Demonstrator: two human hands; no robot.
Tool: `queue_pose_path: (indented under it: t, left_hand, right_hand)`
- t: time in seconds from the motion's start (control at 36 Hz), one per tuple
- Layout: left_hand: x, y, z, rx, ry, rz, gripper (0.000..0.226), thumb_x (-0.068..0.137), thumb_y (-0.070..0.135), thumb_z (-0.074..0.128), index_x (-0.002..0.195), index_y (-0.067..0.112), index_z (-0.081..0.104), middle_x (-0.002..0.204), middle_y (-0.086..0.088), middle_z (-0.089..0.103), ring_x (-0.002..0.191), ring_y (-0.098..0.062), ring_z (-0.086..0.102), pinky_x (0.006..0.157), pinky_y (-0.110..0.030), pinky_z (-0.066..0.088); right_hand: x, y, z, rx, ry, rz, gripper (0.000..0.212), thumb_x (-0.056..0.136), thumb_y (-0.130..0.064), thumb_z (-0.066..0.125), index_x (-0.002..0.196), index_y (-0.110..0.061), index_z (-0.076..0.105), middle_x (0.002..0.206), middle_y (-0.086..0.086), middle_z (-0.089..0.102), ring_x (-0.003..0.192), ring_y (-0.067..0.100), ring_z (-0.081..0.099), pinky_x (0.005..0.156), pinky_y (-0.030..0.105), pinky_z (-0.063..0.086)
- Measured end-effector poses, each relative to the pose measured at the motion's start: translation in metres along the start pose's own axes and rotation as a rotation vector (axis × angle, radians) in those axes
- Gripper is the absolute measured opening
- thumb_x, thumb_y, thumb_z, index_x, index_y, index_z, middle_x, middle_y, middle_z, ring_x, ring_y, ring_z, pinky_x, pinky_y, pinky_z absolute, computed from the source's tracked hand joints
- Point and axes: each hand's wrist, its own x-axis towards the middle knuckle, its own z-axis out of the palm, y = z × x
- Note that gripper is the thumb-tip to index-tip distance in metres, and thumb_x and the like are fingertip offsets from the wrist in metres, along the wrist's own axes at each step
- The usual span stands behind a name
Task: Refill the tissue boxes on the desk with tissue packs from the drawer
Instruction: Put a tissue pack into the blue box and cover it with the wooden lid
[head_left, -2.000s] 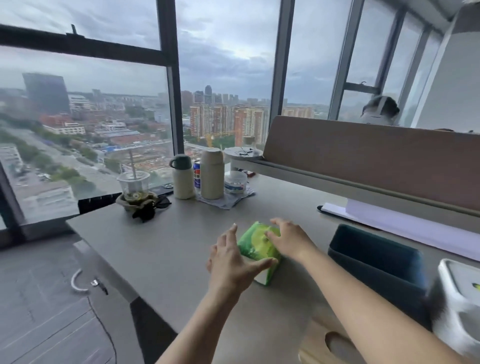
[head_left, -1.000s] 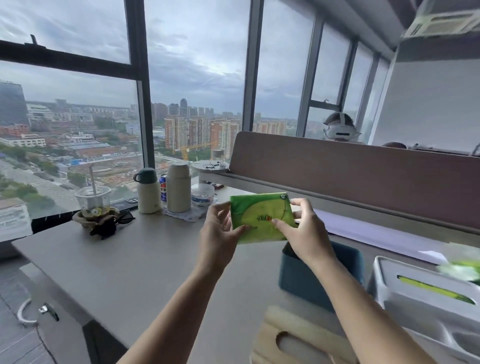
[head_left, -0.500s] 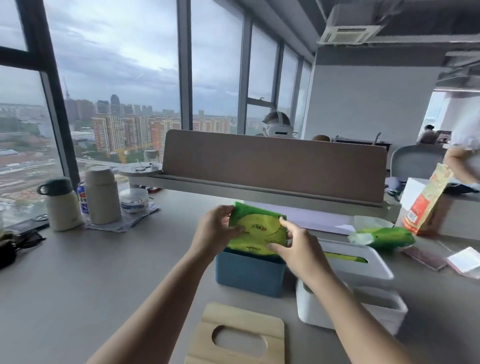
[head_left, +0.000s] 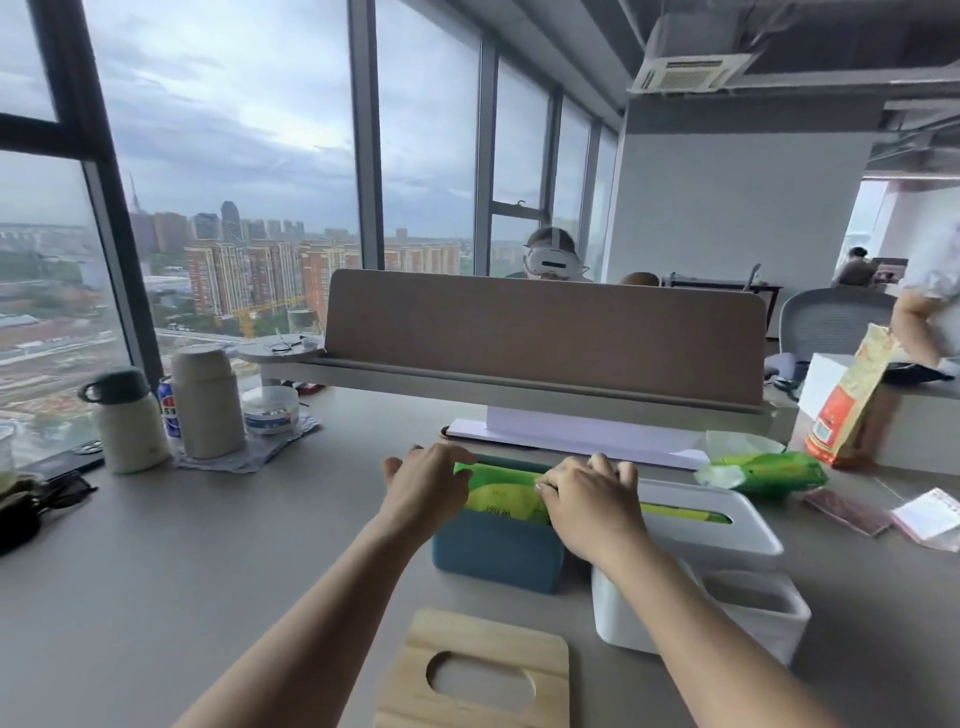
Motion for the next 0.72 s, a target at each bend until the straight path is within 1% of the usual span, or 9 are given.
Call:
queue_pose_path:
  t: [0.06,0.11,0.17,0.28,0.39,0.47,0.53,0.64,0.72]
  left_hand:
    - [-0.003,-0.003,-0.002,0.041,-0.014,0.004,0.031,0.092,0.023,0.046,0.113,0.031,0.068,0.113,0.001,0.070,0.118,-0.023,0.049,0.090,-0.039,0.024]
    - [-0.003,-0.004,-0.003,0.092,-0.054,-0.011,0.032,0.090,0.019,0.043,0.108,0.027,0.068,0.115,0.001,0.069,0.118,-0.025,0.050,0.094,-0.041,0.024]
    - [-0.002,-0.002,-0.004,0.139,-0.122,-0.016,0.035,0.090,0.017,0.038,0.110,0.027,0.065,0.115,-0.001,0.068,0.117,-0.027,0.049,0.100,-0.046,0.023]
    - [0.001,0.003,-0.001,0.154,-0.283,0.001,0.039,0.096,0.029,0.029,0.119,0.032,0.060,0.126,0.004,0.061,0.126,-0.025,0.040,0.107,-0.063,0.006]
    - [0.000,0.007,0.002,0.143,-0.371,-0.010,0.045,0.096,0.034,0.018,0.099,0.022,0.061,0.117,-0.003,0.061,0.128,-0.025,0.037,0.108,-0.068,-0.009]
    - [0.001,0.006,0.005,0.136,-0.340,0.000,0.043,0.095,0.034,0.018,0.088,0.020,0.058,0.111,-0.003,0.062,0.125,-0.026,0.040,0.107,-0.069,-0.009]
    - [-0.001,0.006,0.004,0.112,-0.271,0.022,0.043,0.095,0.035,0.020,0.090,0.019,0.060,0.113,0.000,0.064,0.123,-0.024,0.043,0.108,-0.068,-0.006]
    - [-0.014,-0.002,-0.005,0.104,-0.131,0.147,0.038,0.097,0.040,0.029,0.116,0.035,0.061,0.127,0.015,0.060,0.126,-0.016,0.042,0.110,-0.058,0.005]
    - [-0.029,-0.014,-0.017,0.124,-0.060,0.320,0.035,0.097,0.046,0.037,0.126,0.040,0.056,0.130,0.018,0.058,0.125,-0.013,0.043,0.109,-0.048,0.019]
  right_hand:
    - [0.001,-0.001,0.001,-0.018,-0.066,-0.016,0.038,0.100,-0.039,0.031,0.116,-0.031,0.064,0.127,-0.010,0.058,0.115,0.021,0.042,0.096,0.043,0.023]
    - [0.003,-0.002,0.001,-0.008,-0.136,-0.001,0.040,0.101,-0.037,0.027,0.120,-0.030,0.062,0.132,-0.010,0.055,0.119,0.022,0.039,0.104,0.047,0.019]
    - [0.006,-0.002,0.002,-0.006,-0.170,0.019,0.041,0.102,-0.036,0.025,0.122,-0.030,0.060,0.134,-0.008,0.054,0.124,0.023,0.038,0.110,0.051,0.016]
    - [0.009,-0.002,0.001,-0.019,-0.241,0.060,0.044,0.102,-0.033,0.020,0.125,-0.030,0.058,0.133,-0.001,0.057,0.131,0.025,0.034,0.114,0.056,0.008]
    - [0.008,0.000,0.007,-0.077,-0.328,0.082,0.052,0.101,-0.041,0.015,0.124,-0.025,0.059,0.135,0.008,0.056,0.138,0.028,0.030,0.114,0.058,-0.002]
    - [0.008,0.003,0.009,-0.027,-0.262,0.064,0.052,0.101,-0.042,0.015,0.116,-0.026,0.062,0.128,0.003,0.060,0.134,0.023,0.034,0.115,0.057,-0.002]
    - [0.007,0.004,0.006,0.021,-0.189,0.053,0.050,0.101,-0.043,0.016,0.113,-0.028,0.063,0.125,-0.005,0.062,0.130,0.020,0.036,0.114,0.055,0.000]
    - [-0.001,0.002,-0.003,0.069,-0.083,-0.031,0.043,0.101,-0.044,0.023,0.117,-0.033,0.062,0.129,-0.016,0.059,0.126,0.016,0.039,0.110,0.051,0.004]
    - [-0.012,-0.002,-0.011,0.065,-0.051,-0.112,0.038,0.099,-0.046,0.032,0.124,-0.035,0.057,0.134,-0.019,0.055,0.128,0.013,0.039,0.110,0.048,0.007]
